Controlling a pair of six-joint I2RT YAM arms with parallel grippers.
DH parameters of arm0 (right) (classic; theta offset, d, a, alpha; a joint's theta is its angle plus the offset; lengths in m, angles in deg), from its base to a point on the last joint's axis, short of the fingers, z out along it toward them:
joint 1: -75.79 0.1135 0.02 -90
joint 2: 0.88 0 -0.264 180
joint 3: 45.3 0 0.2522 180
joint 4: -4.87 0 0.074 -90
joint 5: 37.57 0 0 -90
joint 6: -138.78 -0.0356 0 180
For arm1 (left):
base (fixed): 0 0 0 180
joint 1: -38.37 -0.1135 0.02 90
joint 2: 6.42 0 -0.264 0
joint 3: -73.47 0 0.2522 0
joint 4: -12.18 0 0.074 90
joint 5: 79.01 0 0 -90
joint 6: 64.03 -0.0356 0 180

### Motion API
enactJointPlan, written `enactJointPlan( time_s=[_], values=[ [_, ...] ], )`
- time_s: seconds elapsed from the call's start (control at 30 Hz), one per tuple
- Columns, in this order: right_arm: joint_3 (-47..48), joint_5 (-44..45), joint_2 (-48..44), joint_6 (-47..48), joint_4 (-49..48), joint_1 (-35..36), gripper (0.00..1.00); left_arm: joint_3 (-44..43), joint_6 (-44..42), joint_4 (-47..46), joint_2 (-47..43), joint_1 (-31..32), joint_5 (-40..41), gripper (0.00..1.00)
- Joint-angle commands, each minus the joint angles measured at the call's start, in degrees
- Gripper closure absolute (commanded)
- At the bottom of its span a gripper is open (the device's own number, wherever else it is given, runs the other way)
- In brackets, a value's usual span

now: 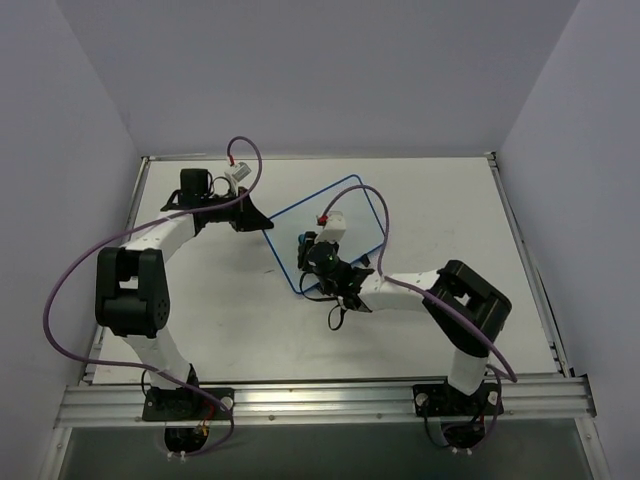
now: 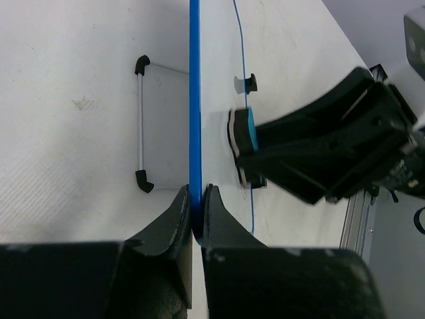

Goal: Erase the whiteboard

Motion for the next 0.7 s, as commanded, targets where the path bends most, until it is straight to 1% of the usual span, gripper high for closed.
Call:
enactJointPlan(
  time_s=[0.0, 0.17, 0.23, 0.33, 0.37, 0.47, 0.5, 0.6, 0.67],
  values=[
    [-4.4, 3.1, -1.8, 0.9, 1.8, -6.2, 1.0, 0.4, -9.2, 2.8, -3.7, -1.4, 3.5, 0.98],
    [-7.3, 4.4, -3.6, 0.9, 2.7, -12.6, 1.0, 0.9, -10.3, 3.7, -3.8, -1.4, 4.6, 0.98],
    [-7.4, 3.7, -4.0, 2.3, 2.3, -12.8, 1.0, 0.9, -10.5, 3.7, -3.9, -1.4, 4.4, 0.98],
    [-6.1, 0.6, -3.8, 4.9, 0.8, -9.7, 1.0, 1.0, -10.5, 3.4, -3.4, -1.4, 3.8, 0.98],
    [-5.6, 1.7, -3.5, 5.4, 0.7, -6.4, 1.0, 0.9, -10.5, 3.3, -3.2, -1.3, 3.6, 0.98],
    [-4.2, 0.9, -2.5, 7.1, -1.8, -1.9, 1.0, 0.6, -10.8, 3.3, -2.8, -1.2, 3.2, 0.98],
    [-3.7, 0.3, -2.2, 8.6, -2.7, 0.9, 1.0, 0.5, -10.9, 3.5, -2.8, -1.1, 3.0, 0.98],
    [-2.0, -1.8, -0.5, 11.6, -4.0, 4.5, 1.0, -0.1, -11.8, 4.7, -2.8, -1.0, 3.3, 0.98],
    [-1.1, -1.8, 0.0, 12.4, -3.9, 5.1, 1.0, -0.5, -12.5, 5.7, -2.6, -1.0, 3.5, 0.98]
  ],
)
